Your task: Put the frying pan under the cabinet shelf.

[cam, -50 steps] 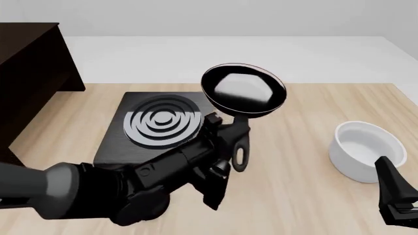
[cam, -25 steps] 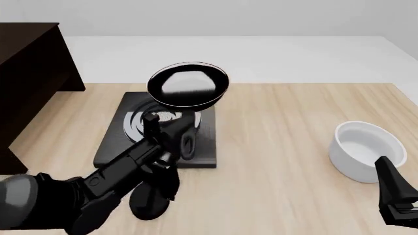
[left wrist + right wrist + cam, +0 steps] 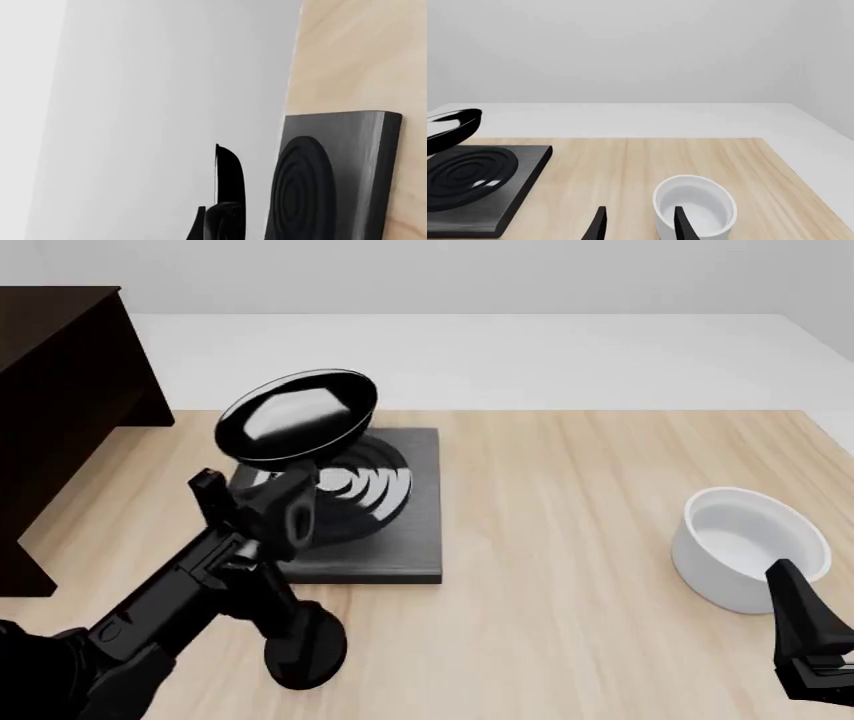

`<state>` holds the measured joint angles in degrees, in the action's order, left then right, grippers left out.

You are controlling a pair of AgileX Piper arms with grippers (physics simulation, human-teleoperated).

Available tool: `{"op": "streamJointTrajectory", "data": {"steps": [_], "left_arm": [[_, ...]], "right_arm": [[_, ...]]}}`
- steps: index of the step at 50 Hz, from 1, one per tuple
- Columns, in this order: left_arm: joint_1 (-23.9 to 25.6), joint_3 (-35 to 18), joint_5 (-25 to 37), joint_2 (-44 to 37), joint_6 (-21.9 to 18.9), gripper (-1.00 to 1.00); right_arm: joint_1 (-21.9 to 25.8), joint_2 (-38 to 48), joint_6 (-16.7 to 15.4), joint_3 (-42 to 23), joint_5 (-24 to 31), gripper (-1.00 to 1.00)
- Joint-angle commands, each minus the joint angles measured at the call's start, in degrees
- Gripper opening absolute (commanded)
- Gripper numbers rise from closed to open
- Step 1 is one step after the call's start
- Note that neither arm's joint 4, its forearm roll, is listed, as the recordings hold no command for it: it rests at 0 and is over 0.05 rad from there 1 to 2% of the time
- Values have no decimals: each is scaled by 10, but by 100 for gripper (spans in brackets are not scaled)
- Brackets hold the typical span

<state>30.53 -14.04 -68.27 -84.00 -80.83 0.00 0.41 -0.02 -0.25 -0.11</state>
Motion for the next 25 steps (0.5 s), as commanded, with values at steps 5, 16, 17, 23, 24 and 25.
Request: {"op": "streamJointTrajectory", "data": {"steps": [5, 16, 17, 23, 24, 25], "left_arm": [[-57, 23, -16, 31, 28, -100], [-90, 43, -16, 42, 46, -100], [-92, 44, -16, 44, 49, -100], [-107, 54, -16, 49, 54, -100], [-110, 56, -16, 51, 54, -100], [-113, 58, -16, 50, 56, -100]], "right_arm": [[0, 0, 0, 0, 0, 100], [0, 0, 0, 0, 0, 100], [0, 0, 0, 0, 0, 100], [0, 0, 0, 0, 0, 100], [0, 0, 0, 0, 0, 100], [0, 0, 0, 0, 0, 100]]}}
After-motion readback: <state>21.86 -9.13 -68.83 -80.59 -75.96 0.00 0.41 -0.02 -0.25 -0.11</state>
